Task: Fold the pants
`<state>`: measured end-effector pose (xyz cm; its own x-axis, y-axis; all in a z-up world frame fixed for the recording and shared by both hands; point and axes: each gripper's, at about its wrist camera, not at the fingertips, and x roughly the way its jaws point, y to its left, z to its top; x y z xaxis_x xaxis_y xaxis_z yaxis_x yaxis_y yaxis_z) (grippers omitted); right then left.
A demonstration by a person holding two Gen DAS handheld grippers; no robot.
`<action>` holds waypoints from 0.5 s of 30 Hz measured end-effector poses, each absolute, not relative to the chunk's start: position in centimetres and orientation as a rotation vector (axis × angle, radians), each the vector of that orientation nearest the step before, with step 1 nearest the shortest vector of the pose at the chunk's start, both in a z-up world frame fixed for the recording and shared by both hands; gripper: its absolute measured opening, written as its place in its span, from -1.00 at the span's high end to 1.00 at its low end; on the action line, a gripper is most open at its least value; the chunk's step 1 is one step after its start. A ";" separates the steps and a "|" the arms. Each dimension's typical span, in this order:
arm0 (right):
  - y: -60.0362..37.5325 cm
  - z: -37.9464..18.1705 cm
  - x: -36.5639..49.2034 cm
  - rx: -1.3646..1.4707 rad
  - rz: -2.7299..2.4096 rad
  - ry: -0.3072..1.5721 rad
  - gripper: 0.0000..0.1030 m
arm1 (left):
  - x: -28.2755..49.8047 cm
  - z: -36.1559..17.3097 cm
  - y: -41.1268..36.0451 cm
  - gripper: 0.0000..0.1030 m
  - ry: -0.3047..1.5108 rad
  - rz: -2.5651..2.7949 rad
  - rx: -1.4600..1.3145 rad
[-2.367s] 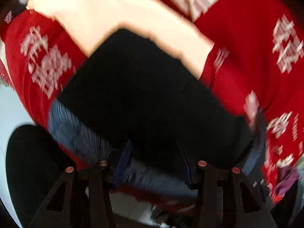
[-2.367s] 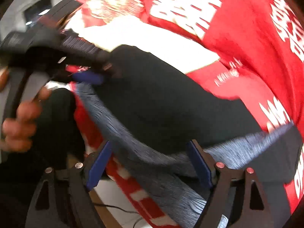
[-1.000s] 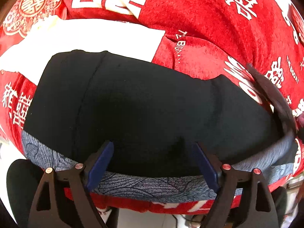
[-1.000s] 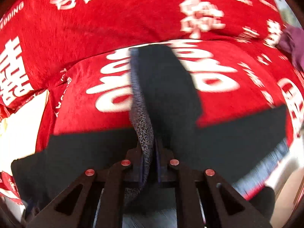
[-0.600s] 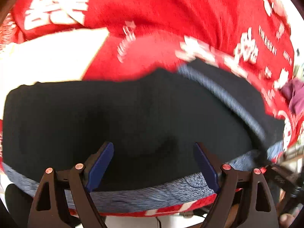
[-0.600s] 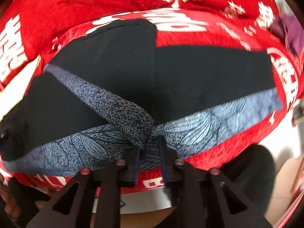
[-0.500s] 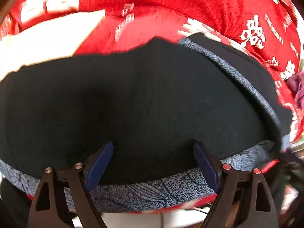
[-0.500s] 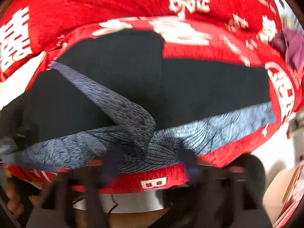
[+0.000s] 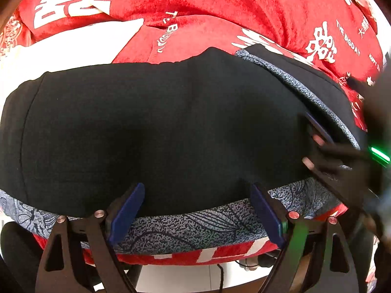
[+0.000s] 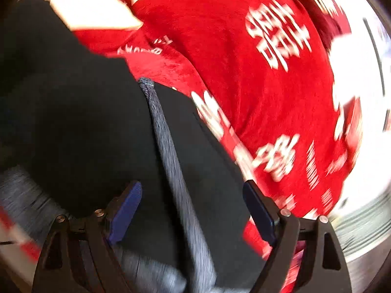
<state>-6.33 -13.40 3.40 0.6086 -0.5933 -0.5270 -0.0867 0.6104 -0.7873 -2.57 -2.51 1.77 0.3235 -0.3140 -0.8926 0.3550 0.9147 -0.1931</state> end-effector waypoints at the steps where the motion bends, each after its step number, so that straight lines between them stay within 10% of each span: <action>1: -13.3 2.5 -5.1 -0.928 -0.363 0.891 -0.69 | -2.6 1.8 -2.3 -0.73 1.162 -0.439 0.036; 5: -15.1 3.0 -3.1 -0.839 -0.410 0.922 -0.61 | -2.5 1.8 -2.1 -0.73 1.167 -0.431 0.030; 7: -17.4 3.9 -3.1 -0.713 -0.433 0.986 0.89 | -2.6 1.7 -2.2 -0.73 1.168 -0.427 0.039; 15: -30.7 11.4 -11.0 -0.083 -0.587 0.903 0.87 | -2.3 2.4 -2.8 -0.73 1.179 -0.398 0.075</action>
<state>-10.97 -30.72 11.41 0.4748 -0.5130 -0.7151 0.4453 0.8409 -0.3076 -2.26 -2.85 2.35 0.3213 -0.2643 -0.9094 0.3415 0.9280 -0.1491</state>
